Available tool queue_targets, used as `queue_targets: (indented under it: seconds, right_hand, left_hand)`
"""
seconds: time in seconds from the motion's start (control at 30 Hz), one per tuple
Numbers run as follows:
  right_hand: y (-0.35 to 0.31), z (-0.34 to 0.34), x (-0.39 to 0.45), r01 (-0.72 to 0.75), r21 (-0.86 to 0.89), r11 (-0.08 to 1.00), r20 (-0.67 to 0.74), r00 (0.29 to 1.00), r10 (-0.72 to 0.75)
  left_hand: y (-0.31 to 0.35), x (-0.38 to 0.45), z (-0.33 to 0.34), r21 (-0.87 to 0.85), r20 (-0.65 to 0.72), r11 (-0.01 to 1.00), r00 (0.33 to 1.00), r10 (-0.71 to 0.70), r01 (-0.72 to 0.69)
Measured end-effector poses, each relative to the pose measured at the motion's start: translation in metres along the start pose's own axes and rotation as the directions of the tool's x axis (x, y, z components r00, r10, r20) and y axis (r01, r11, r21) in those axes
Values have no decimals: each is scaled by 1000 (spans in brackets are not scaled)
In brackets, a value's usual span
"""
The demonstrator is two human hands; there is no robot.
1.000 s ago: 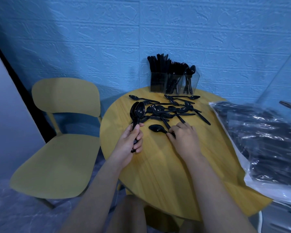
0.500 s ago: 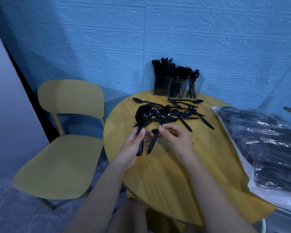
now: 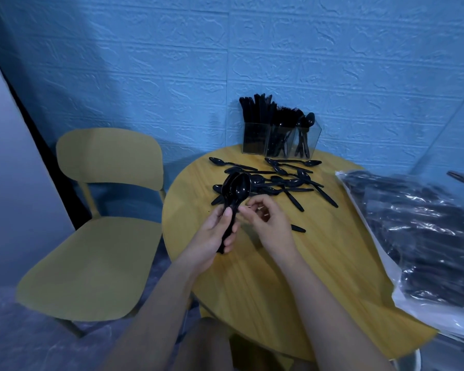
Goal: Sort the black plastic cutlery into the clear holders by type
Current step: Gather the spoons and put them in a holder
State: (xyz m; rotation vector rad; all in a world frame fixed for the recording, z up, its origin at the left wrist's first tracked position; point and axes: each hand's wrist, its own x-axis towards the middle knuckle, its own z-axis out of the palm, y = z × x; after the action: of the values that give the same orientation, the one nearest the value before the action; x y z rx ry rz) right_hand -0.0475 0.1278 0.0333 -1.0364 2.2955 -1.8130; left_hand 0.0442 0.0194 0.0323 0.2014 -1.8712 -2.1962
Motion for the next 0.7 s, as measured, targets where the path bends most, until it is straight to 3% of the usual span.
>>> queue_targets:
  seconds: [0.07, 0.17, 0.23, 0.37, 0.5, 0.6, 0.7]
  right_hand:
    - [8, -15, 2, 33, -316, 948, -24, 999, -43]
    - [18, -35, 3, 95, -727, 680, 125, 992, -5]
    - [16, -38, 5, 130, -813, 568, 204, 977, 68]
    - [3, -35, 10, 275, -855, 440, 317, 948, 23]
    - [-7, -36, 14, 213, -863, 458, 314, 937, 155]
    - [-8, -40, 17, 58, -825, 562, 278, 908, 315]
    - [-10, -46, 16, -91, -743, 663, 230, 896, 381]
  left_hand:
    - [-1, 0, 0, -27, -23, 1000, 1000, -6, 5]
    - [-1, 2, -1, -23, -67, 1000, 998, -8, 6]
    - [-1, 3, -1, -31, -89, 999, 996, -18, 15]
    - [-1, 3, -1, -73, -117, 997, 992, -37, 29]
    - [0, 3, -1, -112, -130, 993, 990, -51, 36]
    - [0, 3, -1, -121, -133, 992, 989, -64, 47]
    - [1, 3, -1, -98, -112, 993, 991, -71, 60]
